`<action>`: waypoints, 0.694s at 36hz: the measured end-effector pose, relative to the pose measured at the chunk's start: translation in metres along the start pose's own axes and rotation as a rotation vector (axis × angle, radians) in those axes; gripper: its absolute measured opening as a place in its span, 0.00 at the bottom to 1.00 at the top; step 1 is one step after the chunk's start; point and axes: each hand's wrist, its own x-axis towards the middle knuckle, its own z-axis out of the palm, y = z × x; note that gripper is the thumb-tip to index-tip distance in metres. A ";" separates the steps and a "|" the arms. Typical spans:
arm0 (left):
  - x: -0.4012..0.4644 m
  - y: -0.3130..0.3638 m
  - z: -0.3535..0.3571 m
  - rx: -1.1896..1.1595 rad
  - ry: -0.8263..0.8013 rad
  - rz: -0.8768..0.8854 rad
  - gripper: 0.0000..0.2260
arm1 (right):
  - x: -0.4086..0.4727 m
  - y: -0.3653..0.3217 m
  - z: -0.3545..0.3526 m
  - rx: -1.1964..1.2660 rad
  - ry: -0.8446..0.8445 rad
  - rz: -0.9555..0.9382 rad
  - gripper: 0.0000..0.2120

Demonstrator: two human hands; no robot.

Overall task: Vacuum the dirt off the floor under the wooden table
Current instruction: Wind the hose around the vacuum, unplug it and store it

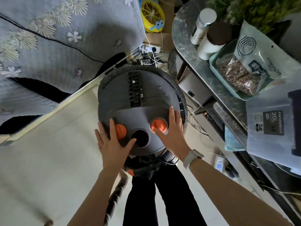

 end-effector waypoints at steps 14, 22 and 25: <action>0.039 -0.012 -0.002 -0.202 -0.022 -0.004 0.43 | 0.015 -0.024 0.030 -0.098 0.131 0.064 0.55; 0.141 -0.034 -0.051 -0.110 -0.061 0.168 0.40 | 0.053 -0.080 0.074 0.032 0.217 0.154 0.53; 0.182 -0.029 -0.066 -0.114 -0.069 0.207 0.38 | 0.075 -0.101 0.083 0.088 0.228 0.160 0.53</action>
